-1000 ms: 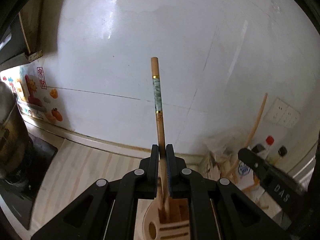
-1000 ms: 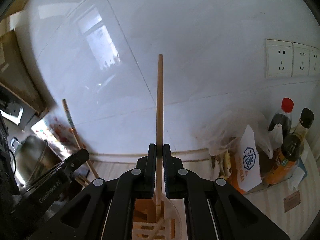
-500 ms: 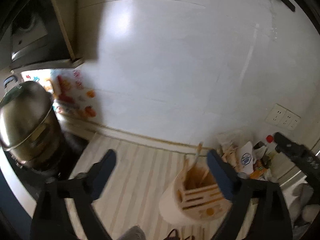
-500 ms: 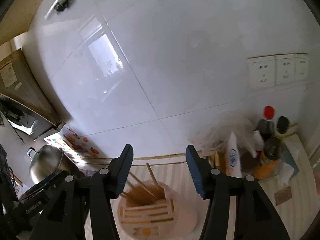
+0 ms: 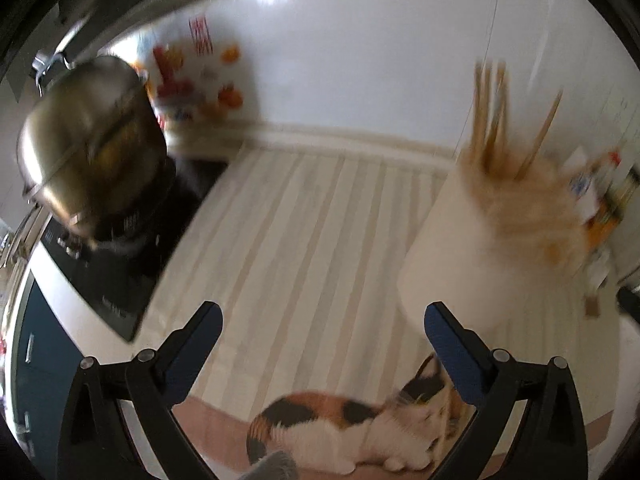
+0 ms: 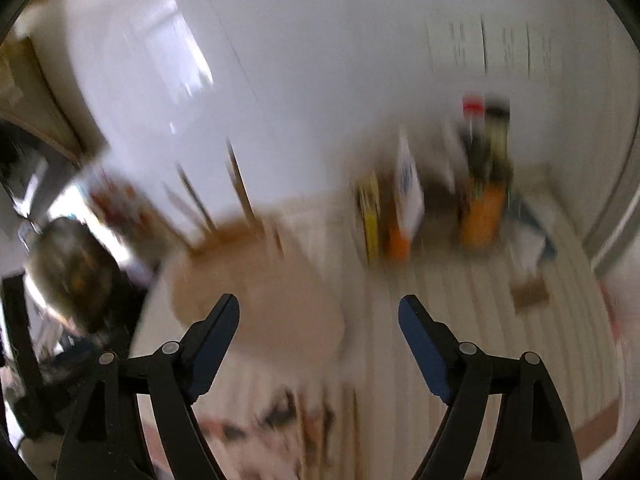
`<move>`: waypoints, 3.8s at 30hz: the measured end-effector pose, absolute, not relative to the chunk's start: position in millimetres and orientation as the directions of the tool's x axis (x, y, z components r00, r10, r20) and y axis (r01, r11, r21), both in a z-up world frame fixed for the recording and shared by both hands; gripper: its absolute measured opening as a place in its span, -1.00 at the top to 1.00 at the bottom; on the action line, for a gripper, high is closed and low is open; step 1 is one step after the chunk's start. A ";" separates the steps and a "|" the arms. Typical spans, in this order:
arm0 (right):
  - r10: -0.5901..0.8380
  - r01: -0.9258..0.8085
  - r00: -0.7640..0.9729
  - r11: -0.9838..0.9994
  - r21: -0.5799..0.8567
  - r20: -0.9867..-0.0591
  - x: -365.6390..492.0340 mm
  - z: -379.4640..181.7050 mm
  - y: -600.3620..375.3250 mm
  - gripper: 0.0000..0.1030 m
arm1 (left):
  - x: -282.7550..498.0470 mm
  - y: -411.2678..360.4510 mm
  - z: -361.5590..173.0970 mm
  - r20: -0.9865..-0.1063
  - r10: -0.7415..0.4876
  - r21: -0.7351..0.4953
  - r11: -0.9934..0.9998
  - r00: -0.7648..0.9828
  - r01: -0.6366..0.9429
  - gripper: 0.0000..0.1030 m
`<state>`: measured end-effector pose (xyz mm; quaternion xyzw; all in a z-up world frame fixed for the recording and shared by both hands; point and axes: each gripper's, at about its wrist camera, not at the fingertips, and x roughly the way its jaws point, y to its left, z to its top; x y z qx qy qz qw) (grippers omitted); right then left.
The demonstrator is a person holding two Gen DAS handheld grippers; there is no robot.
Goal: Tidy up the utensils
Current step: 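Move the left tool back to the mat chopsticks while the right tool returns too, then close the left tool on a wooden chopstick while the right tool grasps another, then lift the left tool's chopstick toward the holder while the right tool carries its own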
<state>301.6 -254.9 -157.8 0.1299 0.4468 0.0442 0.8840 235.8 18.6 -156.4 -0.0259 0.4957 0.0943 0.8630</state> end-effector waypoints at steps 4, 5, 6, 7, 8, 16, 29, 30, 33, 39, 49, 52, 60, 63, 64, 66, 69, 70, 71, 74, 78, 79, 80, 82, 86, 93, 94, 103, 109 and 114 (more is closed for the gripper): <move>0.201 0.056 0.390 0.969 0.241 -0.898 294.8 -237.3 -248.0 -0.28 | 226.5 11.2 -203.3 -0.906 0.155 0.092 0.980 0.393 -0.174 -1.00; 0.207 0.059 0.341 0.969 0.240 -0.917 293.9 -255.8 -247.0 -0.13 | 224.2 9.3 -212.7 -0.914 0.157 0.100 0.981 0.374 -0.167 -1.00; 0.210 0.069 0.292 0.968 0.240 -0.933 291.1 -275.6 -246.7 0.02 | 222.1 6.5 -221.2 -0.921 0.156 0.105 0.982 0.357 -0.158 -1.00; 0.209 0.081 0.247 0.969 0.235 -0.946 288.3 -292.9 -246.7 0.05 | 219.7 2.4 -232.1 -0.929 0.156 0.112 0.983 0.336 -0.145 -0.99; 0.211 0.088 0.215 0.968 0.235 -0.953 285.1 -306.1 -246.9 0.08 | 218.3 -1.8 -239.6 -0.935 0.157 0.121 0.984 0.318 -0.130 -0.96; 0.114 0.053 0.107 0.991 0.120 -0.988 261.1 -361.4 -244.2 0.69 | 213.1 -39.2 -280.3 -0.981 0.020 0.011 0.999 0.191 -0.046 -0.61; 0.040 0.135 0.098 0.989 0.053 -0.994 217.4 -363.4 -310.8 0.86 | 230.2 -111.6 -321.6 -0.988 -0.135 -0.132 0.990 0.068 0.052 0.38; 0.041 0.139 0.098 0.989 0.055 -0.994 215.6 -362.2 -313.6 0.86 | 231.1 -114.8 -324.7 -0.991 -0.116 -0.112 0.992 0.062 0.062 0.52; 0.036 0.139 0.094 0.989 0.049 -0.995 214.8 -360.2 -321.3 0.86 | 230.9 -120.5 -327.7 -0.996 -0.049 -0.041 0.994 0.076 0.100 0.87; 0.039 0.136 0.079 0.990 0.049 -0.996 216.4 -361.3 -319.0 0.86 | 226.7 -102.7 -327.3 -0.995 0.026 0.037 0.991 0.095 0.126 0.92; 0.080 0.074 0.046 0.994 0.084 -0.996 232.8 -359.3 -302.5 0.86 | 224.5 -68.4 -325.2 -0.996 0.039 0.047 0.994 0.086 0.099 0.91; 0.080 0.040 0.050 0.996 0.082 -0.996 235.1 -357.6 -291.4 0.87 | 220.8 -73.3 -326.0 -0.995 0.041 0.051 0.993 0.090 0.104 0.92; 0.042 0.013 -0.038 0.999 0.042 -0.998 245.4 -356.1 -280.7 0.84 | 200.1 -82.0 -325.7 -0.999 -0.003 0.001 0.994 0.042 0.112 0.92; 0.043 -0.005 -0.044 0.999 0.043 -0.998 243.7 -356.2 -278.0 0.84 | 188.7 -87.7 -324.8 -0.999 -0.004 0.001 0.992 0.041 0.125 0.92; 0.040 -0.008 -0.036 0.999 0.040 -0.999 243.2 -355.9 -277.6 0.84 | 186.7 -89.1 -324.4 -0.999 0.002 0.008 0.992 0.046 0.128 0.91; 0.041 0.010 -0.031 0.999 0.040 -0.999 245.3 -355.3 -278.4 0.85 | 186.6 -90.5 -324.6 -0.999 0.004 0.010 0.991 0.047 0.131 0.91; 0.046 0.027 -0.023 0.999 0.045 -0.999 248.8 -355.5 -276.9 0.85 | 184.2 -93.1 -323.4 -0.999 0.010 0.017 0.990 0.053 0.140 0.91; 0.048 0.026 -0.025 0.999 0.047 -0.999 249.0 -355.3 -278.6 0.85 | 183.6 -95.0 -323.7 -0.998 0.013 0.021 0.990 0.055 0.142 0.91; 0.050 0.020 -0.029 0.999 0.049 -0.998 250.6 -355.3 -277.4 0.85 | 183.2 -96.5 -323.5 -0.998 0.014 0.022 0.990 0.056 0.142 0.91; 0.038 -0.010 -0.041 0.999 0.039 -0.998 257.3 -356.2 -273.8 0.85 | 184.7 -99.5 -322.2 -0.998 0.013 0.020 0.990 0.055 0.139 0.91; 0.011 -0.029 -0.049 0.999 0.012 -0.999 267.8 -355.2 -263.4 0.83 | 187.2 -104.5 -320.9 -0.999 0.006 0.013 0.990 0.054 0.140 0.91; 0.007 -0.030 -0.048 1.000 0.008 -0.999 266.5 -354.4 -260.0 0.83 | 187.8 -102.4 -320.8 -0.998 0.004 0.012 0.989 0.056 0.144 0.91; -0.001 -0.033 -0.045 0.999 0.000 -0.999 268.6 -354.0 -257.9 0.82 | 188.0 -101.2 -321.5 -0.998 0.004 0.013 0.989 0.057 0.146 0.91; -0.021 -0.041 -0.037 0.999 -0.019 -0.999 266.8 -354.1 -251.2 0.82 | 188.1 -96.8 -322.0 -0.998 0.001 0.009 0.990 0.060 0.141 0.91; -0.031 -0.037 -0.014 0.999 -0.030 -0.999 260.4 -357.2 -237.2 0.84 | 188.8 -87.2 -321.8 -0.998 -0.005 0.002 0.993 0.059 0.122 0.91; 0.018 0.034 0.071 0.999 0.021 -0.997 249.2 -339.3 -241.9 0.85 | 184.7 -64.5 -291.6 -0.987 0.022 0.034 0.997 0.157 0.075 0.92; 0.022 0.040 0.088 0.999 0.026 -0.996 248.3 -333.8 -243.5 0.85 | 185.4 -60.0 -283.7 -0.984 0.019 0.031 0.997 0.177 0.065 0.92; 0.034 0.060 0.254 0.997 0.050 -0.967 244.3 -280.8 -249.3 0.86 | 196.5 -27.7 -220.8 -0.947 0.012 0.009 1.000 0.322 -0.012 0.92; 0.052 0.084 0.341 0.993 0.086 -0.939 241.7 -251.7 -261.6 0.86 | 204.7 -17.0 -185.4 -0.909 0.008 -0.022 0.997 0.416 -0.068 0.92; 0.056 0.083 0.420 0.992 0.099 -0.906 255.1 -238.1 -263.4 0.86 | 211.2 -13.9 -161.0 -0.873 0.027 -0.020 0.996 0.486 -0.092 0.92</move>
